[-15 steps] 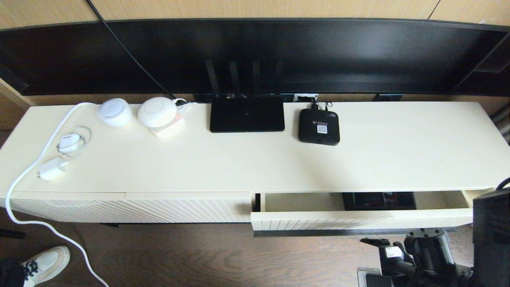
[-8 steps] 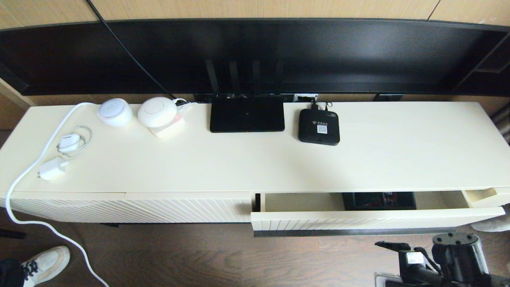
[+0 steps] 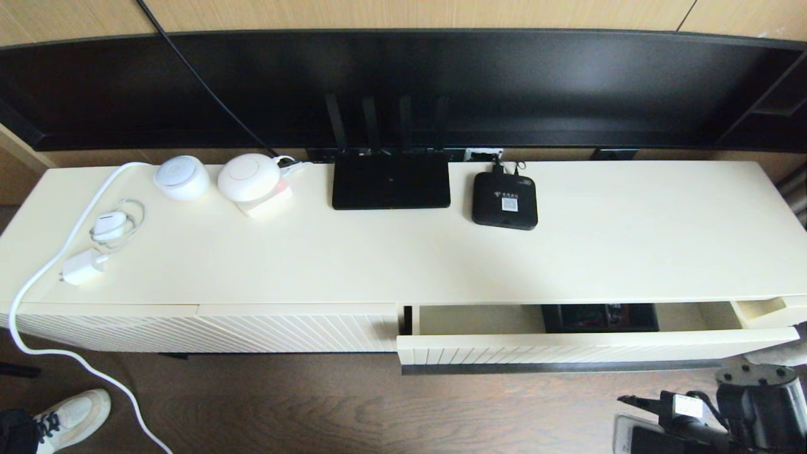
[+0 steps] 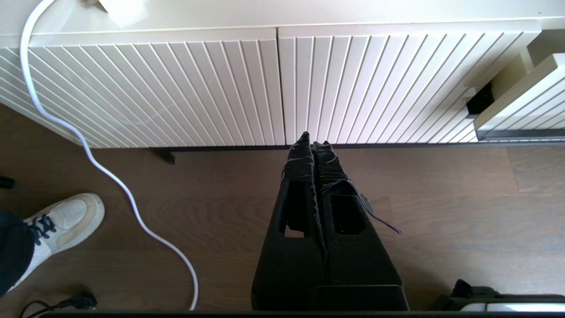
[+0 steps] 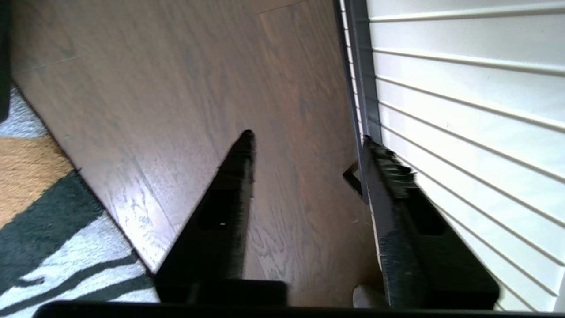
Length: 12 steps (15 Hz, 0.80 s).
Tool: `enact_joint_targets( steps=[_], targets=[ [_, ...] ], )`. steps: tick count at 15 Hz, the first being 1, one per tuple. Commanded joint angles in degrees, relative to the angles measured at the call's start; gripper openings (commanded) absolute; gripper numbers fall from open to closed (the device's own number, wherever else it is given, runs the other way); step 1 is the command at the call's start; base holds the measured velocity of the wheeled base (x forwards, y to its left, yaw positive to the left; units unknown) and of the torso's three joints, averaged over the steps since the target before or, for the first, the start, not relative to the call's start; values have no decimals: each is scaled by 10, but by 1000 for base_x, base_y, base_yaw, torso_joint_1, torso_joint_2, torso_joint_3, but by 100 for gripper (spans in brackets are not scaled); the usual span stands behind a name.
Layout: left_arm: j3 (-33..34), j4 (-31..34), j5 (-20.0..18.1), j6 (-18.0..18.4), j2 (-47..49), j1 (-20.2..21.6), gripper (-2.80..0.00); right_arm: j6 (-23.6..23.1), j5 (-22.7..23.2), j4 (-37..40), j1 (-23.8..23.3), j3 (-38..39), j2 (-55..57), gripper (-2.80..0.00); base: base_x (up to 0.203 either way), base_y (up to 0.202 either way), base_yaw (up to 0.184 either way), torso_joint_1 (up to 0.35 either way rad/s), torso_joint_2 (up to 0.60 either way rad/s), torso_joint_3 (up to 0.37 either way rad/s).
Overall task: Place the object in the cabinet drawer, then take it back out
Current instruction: Open the drawer
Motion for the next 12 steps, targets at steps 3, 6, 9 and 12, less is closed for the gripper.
enact_joint_targets(
  steps=[3, 6, 9, 12],
  targets=[
    [-1, 0, 0, 0, 0, 0, -280, 1, 0, 117, 4, -38, -98, -280, 0, 0, 0, 0, 0, 0],
    [0, 0, 0, 0, 0, 0, -280, 31, 1, 363, 4, -122, -188, -280, 0, 0, 0, 0, 0, 0],
    [-1, 0, 0, 0, 0, 0, -280, 71, 1, 607, 3, -211, -256, -280, 0, 0, 0, 0, 0, 0],
    [0, 0, 0, 0, 0, 0, -280, 134, 2, 853, 3, -331, -289, -280, 0, 0, 0, 0, 0, 0]
  ],
)
